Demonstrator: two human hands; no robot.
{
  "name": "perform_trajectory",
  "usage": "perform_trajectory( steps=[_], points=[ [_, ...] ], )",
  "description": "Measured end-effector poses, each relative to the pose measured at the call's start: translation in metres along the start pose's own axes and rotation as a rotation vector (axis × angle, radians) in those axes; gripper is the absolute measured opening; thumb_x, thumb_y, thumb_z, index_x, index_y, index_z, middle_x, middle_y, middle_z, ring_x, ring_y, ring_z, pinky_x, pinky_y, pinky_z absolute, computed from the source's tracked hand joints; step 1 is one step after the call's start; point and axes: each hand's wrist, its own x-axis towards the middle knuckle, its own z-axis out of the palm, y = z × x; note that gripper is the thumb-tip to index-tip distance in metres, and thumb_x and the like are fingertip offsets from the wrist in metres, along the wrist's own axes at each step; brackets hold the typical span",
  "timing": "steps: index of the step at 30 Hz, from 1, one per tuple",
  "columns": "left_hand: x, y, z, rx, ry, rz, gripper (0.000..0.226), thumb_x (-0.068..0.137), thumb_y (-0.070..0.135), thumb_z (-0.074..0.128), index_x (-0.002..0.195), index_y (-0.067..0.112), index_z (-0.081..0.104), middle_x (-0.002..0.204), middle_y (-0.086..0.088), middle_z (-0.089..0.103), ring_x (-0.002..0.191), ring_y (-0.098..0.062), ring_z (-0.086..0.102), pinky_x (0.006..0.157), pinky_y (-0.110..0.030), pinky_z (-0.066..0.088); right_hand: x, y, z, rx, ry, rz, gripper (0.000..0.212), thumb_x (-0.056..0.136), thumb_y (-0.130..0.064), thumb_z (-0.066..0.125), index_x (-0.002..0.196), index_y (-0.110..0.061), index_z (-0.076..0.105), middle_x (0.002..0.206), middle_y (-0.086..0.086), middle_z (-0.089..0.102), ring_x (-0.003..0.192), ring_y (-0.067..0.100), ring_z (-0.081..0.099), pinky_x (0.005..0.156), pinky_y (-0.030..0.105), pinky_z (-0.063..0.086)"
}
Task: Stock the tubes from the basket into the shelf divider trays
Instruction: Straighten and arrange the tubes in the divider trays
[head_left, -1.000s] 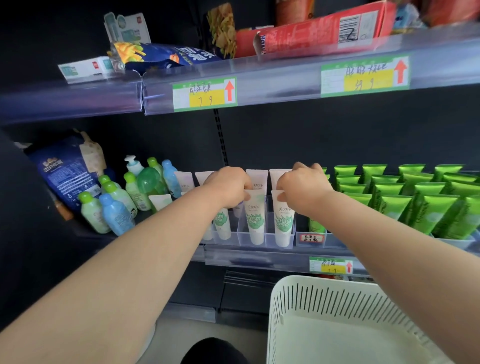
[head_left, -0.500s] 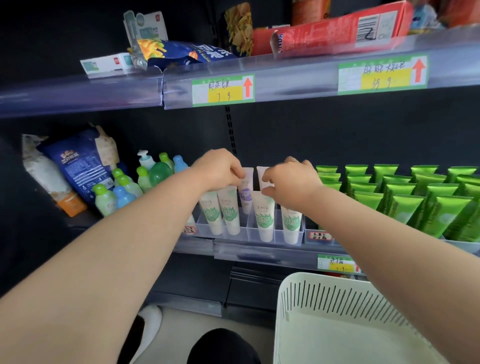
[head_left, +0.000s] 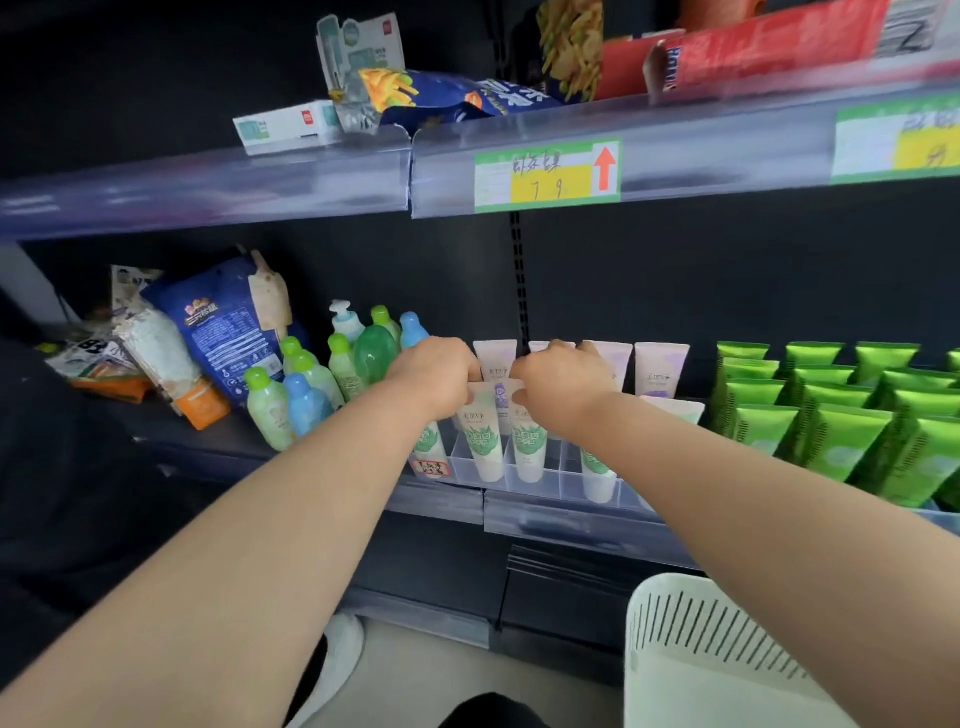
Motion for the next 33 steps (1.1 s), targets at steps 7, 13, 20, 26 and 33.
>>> perform_trajectory(
  steps=[7,13,20,26,33],
  points=[
    [0.002,-0.001,0.008,-0.002,0.063,0.042,0.018,0.088,0.019,0.063,0.102,0.026,0.072,0.102,-0.002,0.064,0.096,-0.026,0.059,0.067,-0.029,0.039,-0.006,0.002,-0.004,-0.073,-0.003,0.013,0.011,0.097,-0.029,0.048,0.094,-0.021,0.055,0.093,0.004,0.056,0.111,0.022,0.046,0.091,0.037,0.032],
    [-0.002,-0.003,0.006,-0.052,0.03,0.041,0.018,0.086,0.022,0.067,0.103,0.027,0.073,0.105,0.001,0.065,0.097,-0.022,0.059,0.069,-0.03,0.044,-0.008,0.006,-0.004,-0.082,-0.053,0.03,0.019,0.098,-0.034,0.046,0.103,-0.019,0.058,0.099,0.005,0.059,0.116,0.024,0.043,0.091,0.04,0.031],
    [-0.009,-0.02,-0.006,-0.194,0.077,-0.055,0.034,0.082,0.015,0.074,0.115,0.023,0.071,0.113,0.003,0.068,0.108,-0.02,0.062,0.093,-0.035,0.051,-0.003,0.0,-0.007,-0.008,0.005,0.01,0.027,0.096,-0.04,0.046,0.11,-0.021,0.06,0.096,0.001,0.06,0.111,0.024,0.045,0.084,0.038,0.032],
    [-0.008,-0.032,0.0,0.075,0.027,-0.176,0.043,0.086,0.0,0.05,0.123,0.016,0.064,0.119,-0.013,0.058,0.101,-0.031,0.056,0.073,-0.033,0.044,-0.003,-0.005,-0.005,0.019,0.032,-0.024,0.031,0.097,-0.038,0.044,0.118,-0.021,0.059,0.112,0.003,0.061,0.117,0.024,0.042,0.091,0.04,0.035],
    [-0.002,-0.039,0.01,0.042,0.035,-0.198,0.025,0.084,0.006,0.054,0.104,0.013,0.068,0.094,-0.007,0.057,0.082,-0.026,0.054,0.056,-0.029,0.034,-0.005,0.001,-0.003,0.055,0.058,-0.043,0.029,0.096,-0.036,0.045,0.117,-0.02,0.059,0.108,0.003,0.062,0.115,0.025,0.043,0.089,0.039,0.035]
  ],
)
